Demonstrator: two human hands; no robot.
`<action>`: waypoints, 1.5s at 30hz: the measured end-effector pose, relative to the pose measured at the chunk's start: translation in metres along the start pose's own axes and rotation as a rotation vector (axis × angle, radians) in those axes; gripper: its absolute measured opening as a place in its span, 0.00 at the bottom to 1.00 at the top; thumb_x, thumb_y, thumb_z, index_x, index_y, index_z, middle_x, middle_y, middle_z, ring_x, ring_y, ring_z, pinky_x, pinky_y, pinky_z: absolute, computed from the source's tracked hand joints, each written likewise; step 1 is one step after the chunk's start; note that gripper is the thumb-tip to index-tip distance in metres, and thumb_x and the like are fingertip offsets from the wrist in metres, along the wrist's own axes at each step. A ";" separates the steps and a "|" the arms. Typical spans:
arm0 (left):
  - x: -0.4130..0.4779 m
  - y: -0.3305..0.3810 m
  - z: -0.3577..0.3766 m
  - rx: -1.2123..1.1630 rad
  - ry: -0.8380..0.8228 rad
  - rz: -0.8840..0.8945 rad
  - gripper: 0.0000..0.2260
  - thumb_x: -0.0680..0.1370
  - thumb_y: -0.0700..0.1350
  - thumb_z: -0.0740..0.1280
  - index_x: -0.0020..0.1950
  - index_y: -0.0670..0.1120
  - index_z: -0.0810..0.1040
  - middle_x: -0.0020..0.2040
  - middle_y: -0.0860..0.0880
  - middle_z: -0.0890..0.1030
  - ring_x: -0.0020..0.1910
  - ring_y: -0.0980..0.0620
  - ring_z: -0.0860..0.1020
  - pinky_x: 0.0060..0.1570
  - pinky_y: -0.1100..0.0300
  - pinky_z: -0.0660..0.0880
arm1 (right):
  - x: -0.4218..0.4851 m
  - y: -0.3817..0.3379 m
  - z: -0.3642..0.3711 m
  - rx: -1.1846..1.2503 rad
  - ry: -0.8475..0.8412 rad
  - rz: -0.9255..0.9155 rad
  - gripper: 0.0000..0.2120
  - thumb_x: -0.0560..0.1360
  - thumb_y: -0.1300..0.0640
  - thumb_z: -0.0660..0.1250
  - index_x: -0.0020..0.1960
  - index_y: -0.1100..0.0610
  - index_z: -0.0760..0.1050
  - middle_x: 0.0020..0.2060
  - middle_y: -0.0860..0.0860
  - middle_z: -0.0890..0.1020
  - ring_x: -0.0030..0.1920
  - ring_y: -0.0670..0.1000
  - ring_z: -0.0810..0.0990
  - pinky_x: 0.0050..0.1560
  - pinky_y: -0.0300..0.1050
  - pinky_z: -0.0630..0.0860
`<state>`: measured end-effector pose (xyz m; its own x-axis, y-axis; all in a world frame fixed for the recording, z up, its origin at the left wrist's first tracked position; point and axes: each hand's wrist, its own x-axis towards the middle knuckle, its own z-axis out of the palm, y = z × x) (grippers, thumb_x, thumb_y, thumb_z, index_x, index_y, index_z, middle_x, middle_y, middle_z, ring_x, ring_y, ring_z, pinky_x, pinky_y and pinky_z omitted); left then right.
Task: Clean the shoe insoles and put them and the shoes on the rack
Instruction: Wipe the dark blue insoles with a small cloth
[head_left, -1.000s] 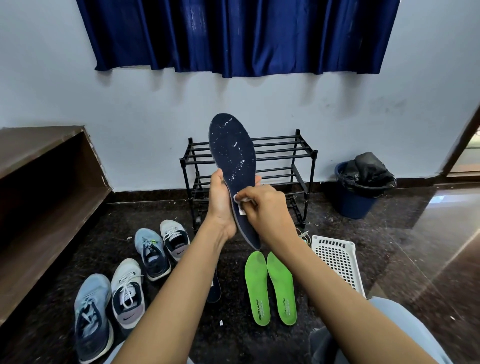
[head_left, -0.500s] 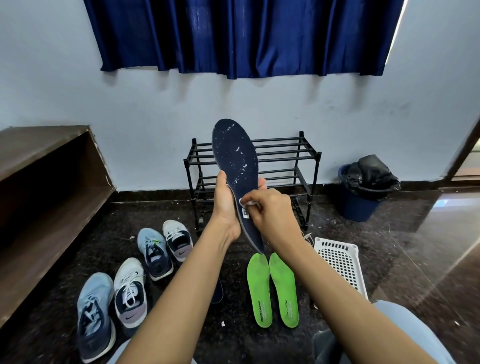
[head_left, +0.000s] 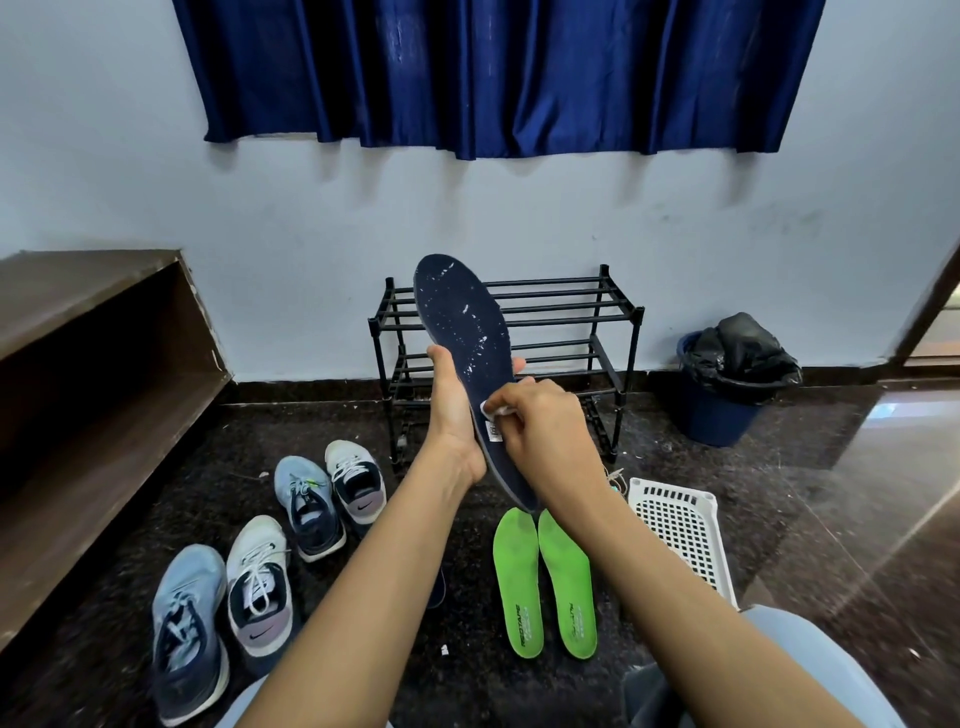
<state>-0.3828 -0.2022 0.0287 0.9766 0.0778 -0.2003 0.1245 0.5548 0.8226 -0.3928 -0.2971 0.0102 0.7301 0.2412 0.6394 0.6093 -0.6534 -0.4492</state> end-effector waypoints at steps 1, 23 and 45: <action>-0.001 -0.002 0.001 0.009 -0.008 -0.009 0.39 0.78 0.71 0.42 0.53 0.41 0.80 0.46 0.45 0.83 0.43 0.48 0.81 0.44 0.58 0.78 | 0.002 0.001 -0.001 -0.014 0.026 -0.001 0.09 0.69 0.68 0.65 0.42 0.59 0.82 0.38 0.54 0.83 0.42 0.57 0.79 0.43 0.47 0.76; -0.001 -0.016 0.009 0.089 0.019 0.018 0.38 0.76 0.73 0.46 0.56 0.45 0.83 0.53 0.45 0.84 0.52 0.45 0.82 0.56 0.51 0.76 | 0.011 0.008 -0.008 -0.094 0.028 0.068 0.11 0.68 0.70 0.63 0.43 0.59 0.81 0.36 0.56 0.83 0.40 0.60 0.77 0.41 0.49 0.75; -0.009 -0.010 0.008 0.124 0.069 0.105 0.34 0.80 0.68 0.45 0.50 0.47 0.83 0.44 0.50 0.86 0.47 0.51 0.83 0.57 0.54 0.77 | 0.005 -0.006 0.001 -0.111 0.018 0.002 0.10 0.65 0.70 0.64 0.42 0.60 0.80 0.34 0.54 0.81 0.40 0.57 0.77 0.38 0.45 0.72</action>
<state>-0.3918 -0.2155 0.0266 0.9715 0.1894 -0.1425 0.0473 0.4342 0.8996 -0.3924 -0.2911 0.0155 0.7251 0.2271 0.6501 0.5690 -0.7294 -0.3798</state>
